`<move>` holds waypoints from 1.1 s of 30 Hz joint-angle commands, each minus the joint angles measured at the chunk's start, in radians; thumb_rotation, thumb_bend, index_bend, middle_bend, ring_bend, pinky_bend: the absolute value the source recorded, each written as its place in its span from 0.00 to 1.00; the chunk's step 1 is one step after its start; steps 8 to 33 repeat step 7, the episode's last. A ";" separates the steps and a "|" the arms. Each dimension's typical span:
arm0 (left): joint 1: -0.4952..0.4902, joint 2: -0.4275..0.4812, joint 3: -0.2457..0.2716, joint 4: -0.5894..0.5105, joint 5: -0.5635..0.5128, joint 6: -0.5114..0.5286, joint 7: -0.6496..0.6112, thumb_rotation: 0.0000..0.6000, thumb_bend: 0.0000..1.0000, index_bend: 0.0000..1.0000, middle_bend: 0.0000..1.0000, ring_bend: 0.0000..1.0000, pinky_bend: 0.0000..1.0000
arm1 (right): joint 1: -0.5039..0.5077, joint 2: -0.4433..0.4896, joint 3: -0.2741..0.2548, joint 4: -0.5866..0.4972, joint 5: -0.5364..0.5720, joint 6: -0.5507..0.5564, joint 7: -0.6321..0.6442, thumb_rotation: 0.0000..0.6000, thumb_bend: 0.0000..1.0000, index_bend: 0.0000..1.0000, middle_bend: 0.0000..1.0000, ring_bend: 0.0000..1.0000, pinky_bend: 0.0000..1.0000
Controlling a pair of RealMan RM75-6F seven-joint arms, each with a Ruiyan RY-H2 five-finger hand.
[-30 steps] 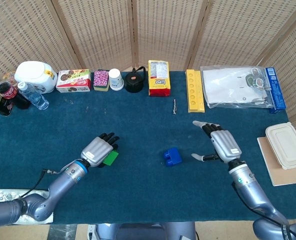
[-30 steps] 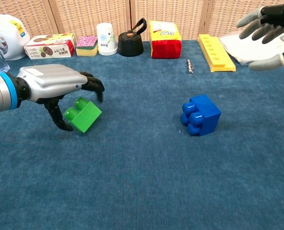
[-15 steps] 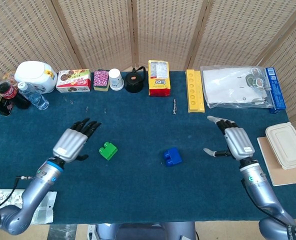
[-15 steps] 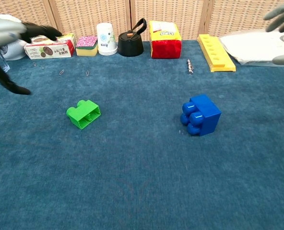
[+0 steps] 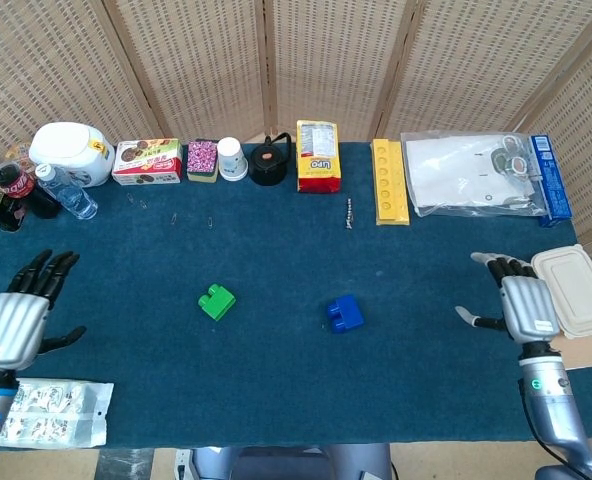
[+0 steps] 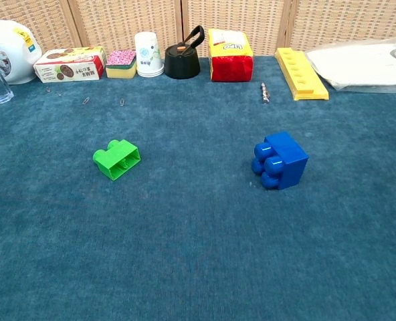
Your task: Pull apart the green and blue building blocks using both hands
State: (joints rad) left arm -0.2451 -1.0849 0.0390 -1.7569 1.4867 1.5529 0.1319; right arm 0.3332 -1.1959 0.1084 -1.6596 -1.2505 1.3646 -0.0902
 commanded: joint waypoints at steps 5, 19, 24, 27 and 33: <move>0.125 -0.011 0.027 0.057 -0.043 0.077 -0.077 1.00 0.14 0.12 0.13 0.05 0.18 | -0.110 0.044 -0.054 -0.084 -0.049 0.120 -0.043 0.74 0.23 0.27 0.29 0.24 0.21; 0.141 -0.017 0.024 0.065 -0.052 0.084 -0.091 1.00 0.14 0.13 0.13 0.05 0.18 | -0.130 0.049 -0.062 -0.098 -0.061 0.142 -0.052 0.74 0.23 0.27 0.30 0.25 0.21; 0.141 -0.017 0.024 0.065 -0.052 0.084 -0.091 1.00 0.14 0.13 0.13 0.05 0.18 | -0.130 0.049 -0.062 -0.098 -0.061 0.142 -0.052 0.74 0.23 0.27 0.30 0.25 0.21; 0.141 -0.017 0.024 0.065 -0.052 0.084 -0.091 1.00 0.14 0.13 0.13 0.05 0.18 | -0.130 0.049 -0.062 -0.098 -0.061 0.142 -0.052 0.74 0.23 0.27 0.30 0.25 0.21; 0.141 -0.017 0.024 0.065 -0.052 0.084 -0.091 1.00 0.14 0.13 0.13 0.05 0.18 | -0.130 0.049 -0.062 -0.098 -0.061 0.142 -0.052 0.74 0.23 0.27 0.30 0.25 0.21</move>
